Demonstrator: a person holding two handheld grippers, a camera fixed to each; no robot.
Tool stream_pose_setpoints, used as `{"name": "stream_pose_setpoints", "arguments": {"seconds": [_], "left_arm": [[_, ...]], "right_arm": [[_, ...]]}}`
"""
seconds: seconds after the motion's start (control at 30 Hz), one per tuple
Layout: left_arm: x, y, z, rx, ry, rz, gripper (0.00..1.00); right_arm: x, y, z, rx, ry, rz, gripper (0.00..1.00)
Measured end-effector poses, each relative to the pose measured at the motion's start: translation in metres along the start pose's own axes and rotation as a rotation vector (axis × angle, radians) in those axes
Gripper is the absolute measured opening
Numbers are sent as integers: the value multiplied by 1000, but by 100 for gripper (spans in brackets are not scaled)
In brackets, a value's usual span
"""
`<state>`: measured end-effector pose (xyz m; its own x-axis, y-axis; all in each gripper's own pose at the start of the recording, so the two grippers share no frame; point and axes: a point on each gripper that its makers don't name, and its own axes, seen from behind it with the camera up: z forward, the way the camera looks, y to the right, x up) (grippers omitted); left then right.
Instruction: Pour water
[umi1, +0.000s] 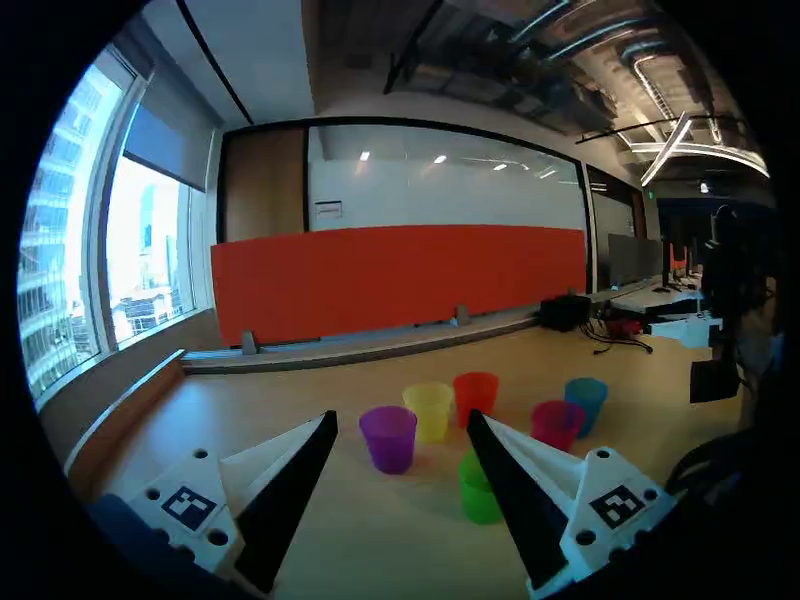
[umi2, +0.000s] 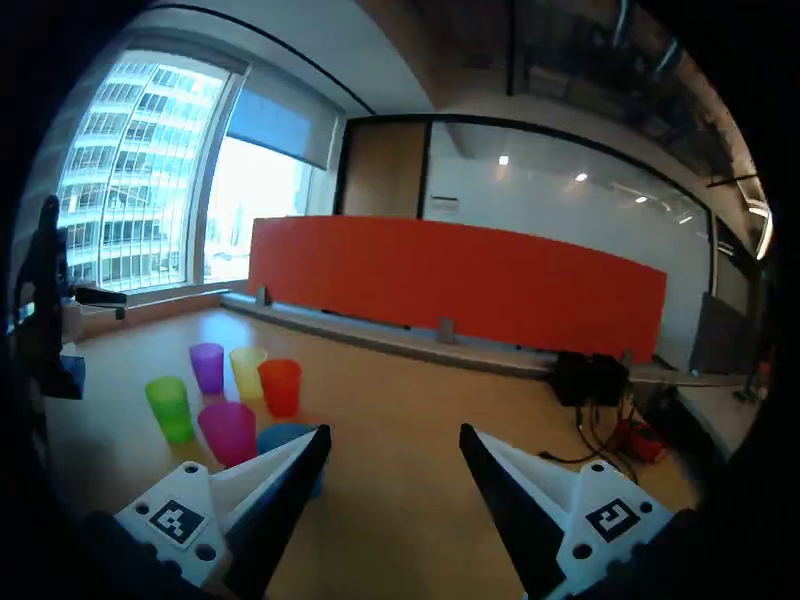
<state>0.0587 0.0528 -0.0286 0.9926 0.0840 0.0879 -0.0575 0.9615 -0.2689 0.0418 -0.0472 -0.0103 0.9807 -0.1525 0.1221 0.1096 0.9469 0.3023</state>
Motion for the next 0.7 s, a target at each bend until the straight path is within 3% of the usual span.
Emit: {"name": "stream_pose_setpoints", "arguments": {"seconds": [0.47,0.7], "left_arm": [[24,-14,-3,97,102,-24,96],[32,-21,1,134,115,-46,96]], "right_arm": [[44,44,-21,-288,190,80,100],[51,50,-29,-360,227,106,100]]}}
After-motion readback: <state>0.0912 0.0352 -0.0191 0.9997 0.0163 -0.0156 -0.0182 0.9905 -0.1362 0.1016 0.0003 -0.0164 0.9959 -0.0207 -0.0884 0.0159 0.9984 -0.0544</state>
